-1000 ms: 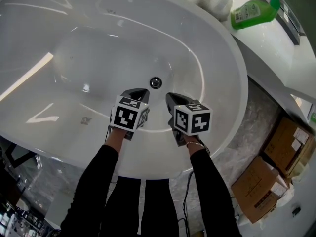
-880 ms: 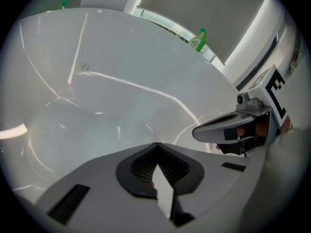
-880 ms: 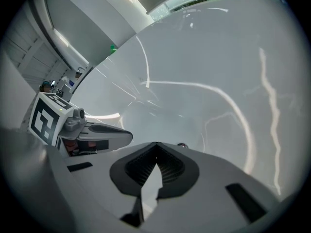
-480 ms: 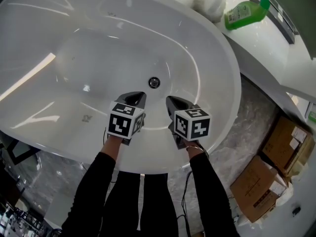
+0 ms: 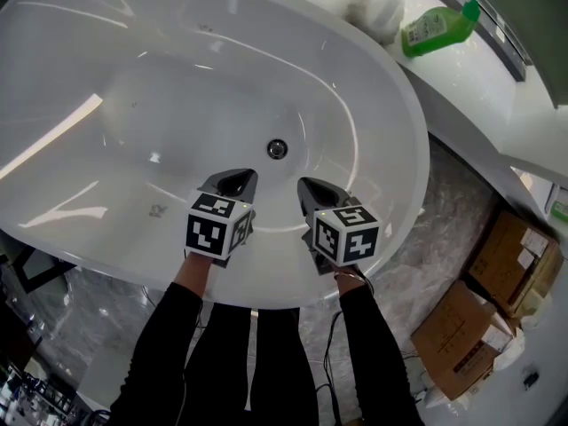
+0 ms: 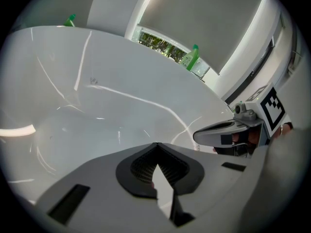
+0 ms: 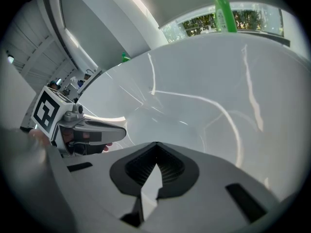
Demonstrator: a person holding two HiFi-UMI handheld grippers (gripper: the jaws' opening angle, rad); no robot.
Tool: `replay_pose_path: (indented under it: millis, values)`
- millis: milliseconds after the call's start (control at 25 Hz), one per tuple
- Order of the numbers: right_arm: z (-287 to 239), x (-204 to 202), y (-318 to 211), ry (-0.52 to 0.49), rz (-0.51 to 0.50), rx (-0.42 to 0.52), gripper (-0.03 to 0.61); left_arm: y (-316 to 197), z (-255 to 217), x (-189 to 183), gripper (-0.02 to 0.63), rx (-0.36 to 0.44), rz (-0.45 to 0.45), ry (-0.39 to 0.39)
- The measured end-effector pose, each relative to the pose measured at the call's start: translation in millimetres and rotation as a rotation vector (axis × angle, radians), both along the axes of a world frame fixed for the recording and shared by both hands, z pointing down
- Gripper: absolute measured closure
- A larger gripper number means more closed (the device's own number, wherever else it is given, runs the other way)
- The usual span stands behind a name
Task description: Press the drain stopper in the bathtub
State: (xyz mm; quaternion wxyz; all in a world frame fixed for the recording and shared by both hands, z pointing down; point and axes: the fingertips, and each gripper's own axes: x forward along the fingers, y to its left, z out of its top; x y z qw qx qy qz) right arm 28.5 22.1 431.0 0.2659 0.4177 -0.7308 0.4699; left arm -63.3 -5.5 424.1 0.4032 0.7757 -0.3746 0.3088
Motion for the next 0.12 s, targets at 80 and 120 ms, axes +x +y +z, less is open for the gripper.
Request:
replay_pose_path:
  millis: [80, 120]
  values:
    - [-0.7, -1.9, 4.9, -0.007, -0.007, 0.001, 0.577, 1.1, -3.0, -2.3, 0.606, -0.002, -0.002, -0.002]
    - [-1.0, -2.8, 7.6, -0.011, -0.011, 0.001, 0.578, 1.7, -4.5, -3.3, 0.606, -0.003, -0.003, -0.002]
